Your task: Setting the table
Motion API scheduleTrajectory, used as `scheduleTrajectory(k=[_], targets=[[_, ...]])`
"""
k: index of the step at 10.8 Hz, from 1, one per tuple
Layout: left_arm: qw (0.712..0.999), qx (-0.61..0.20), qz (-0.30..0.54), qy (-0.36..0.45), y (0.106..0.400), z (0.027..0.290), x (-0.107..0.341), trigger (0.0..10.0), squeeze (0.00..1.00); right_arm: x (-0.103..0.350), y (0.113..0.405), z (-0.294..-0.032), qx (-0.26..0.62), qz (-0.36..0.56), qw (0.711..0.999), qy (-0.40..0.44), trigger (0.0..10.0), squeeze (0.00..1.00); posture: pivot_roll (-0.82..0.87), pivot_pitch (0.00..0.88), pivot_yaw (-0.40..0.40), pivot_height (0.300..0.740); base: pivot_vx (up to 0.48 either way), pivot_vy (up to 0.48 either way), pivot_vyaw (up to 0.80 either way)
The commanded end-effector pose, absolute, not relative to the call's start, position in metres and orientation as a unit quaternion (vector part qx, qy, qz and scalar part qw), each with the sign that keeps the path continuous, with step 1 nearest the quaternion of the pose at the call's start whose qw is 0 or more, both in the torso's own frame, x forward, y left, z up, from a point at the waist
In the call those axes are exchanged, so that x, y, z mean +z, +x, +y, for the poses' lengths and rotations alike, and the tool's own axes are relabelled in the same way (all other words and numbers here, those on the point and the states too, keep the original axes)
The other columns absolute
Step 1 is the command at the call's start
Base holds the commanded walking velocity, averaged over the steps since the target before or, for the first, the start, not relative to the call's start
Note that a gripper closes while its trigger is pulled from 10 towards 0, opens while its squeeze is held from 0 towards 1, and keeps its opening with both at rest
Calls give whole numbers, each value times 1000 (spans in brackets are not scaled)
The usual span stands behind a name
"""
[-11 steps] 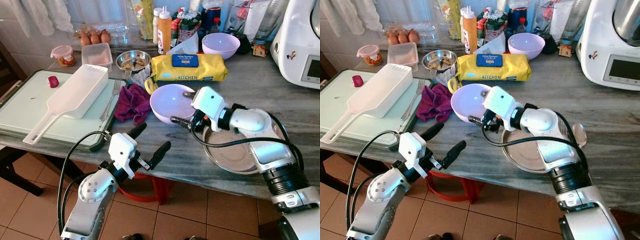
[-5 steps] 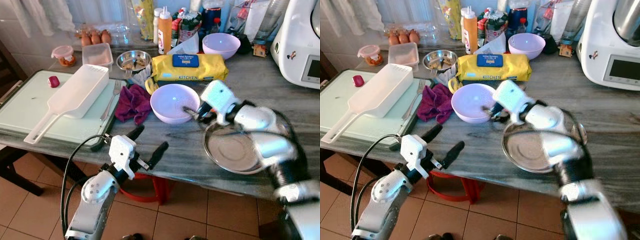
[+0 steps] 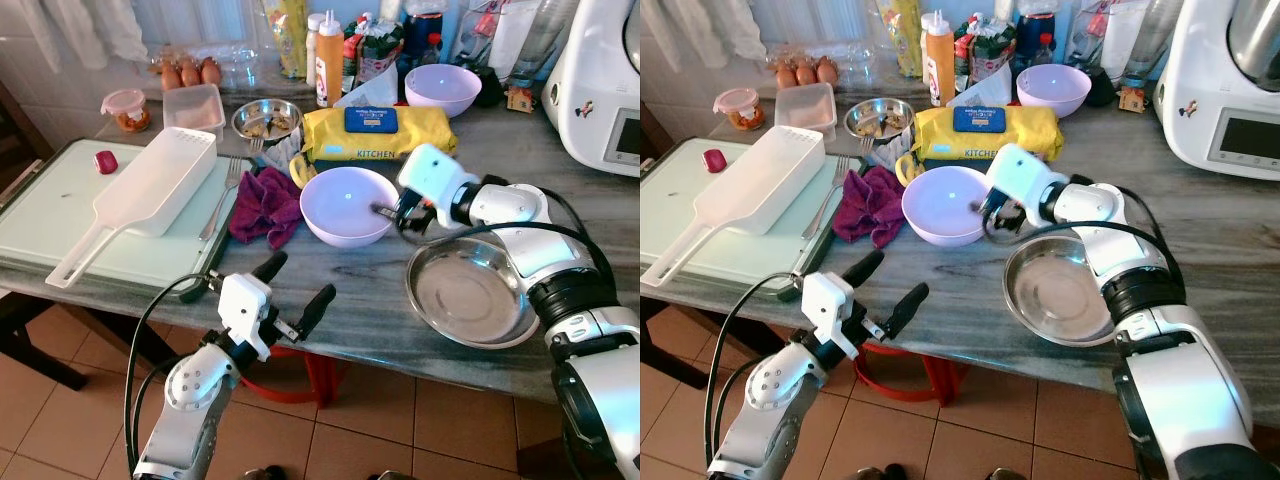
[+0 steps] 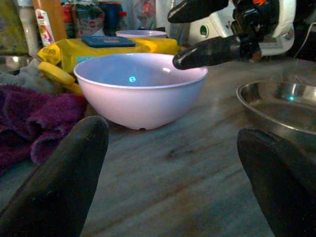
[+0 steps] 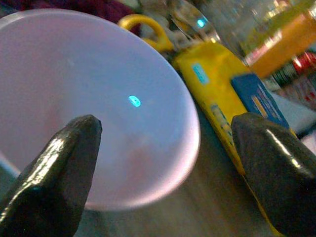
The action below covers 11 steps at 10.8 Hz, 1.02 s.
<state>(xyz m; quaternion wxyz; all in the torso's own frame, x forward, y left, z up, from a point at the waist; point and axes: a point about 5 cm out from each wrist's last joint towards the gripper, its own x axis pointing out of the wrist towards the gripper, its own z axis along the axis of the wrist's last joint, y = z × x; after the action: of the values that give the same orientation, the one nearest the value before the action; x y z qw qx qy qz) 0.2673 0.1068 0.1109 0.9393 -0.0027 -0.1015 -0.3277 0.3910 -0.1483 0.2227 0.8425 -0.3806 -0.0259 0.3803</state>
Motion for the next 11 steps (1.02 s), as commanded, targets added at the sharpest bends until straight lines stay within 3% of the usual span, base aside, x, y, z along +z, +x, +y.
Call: scheduleTrajectory(k=[1,5,9,11], targets=[[942,-318,-105,1,266,110,111,10000,0,232,390,-146,395,-46,834,-382,10000,0,-102,153,33,740,0,0,0],[947,-296,-125,2,272,110,120,10000,0,225,359,-134,446,-131,828,-314,10000,0,-110,157,43,740,0,0,0],[942,-305,-138,6,279,107,129,10000,0,195,344,-145,476,-74,808,-339,10000,0,-128,160,59,740,0,0,0],[942,-307,-139,8,280,108,130,10000,0,186,344,-143,504,-52,778,-372,10000,0,-127,162,59,740,0,0,0]])
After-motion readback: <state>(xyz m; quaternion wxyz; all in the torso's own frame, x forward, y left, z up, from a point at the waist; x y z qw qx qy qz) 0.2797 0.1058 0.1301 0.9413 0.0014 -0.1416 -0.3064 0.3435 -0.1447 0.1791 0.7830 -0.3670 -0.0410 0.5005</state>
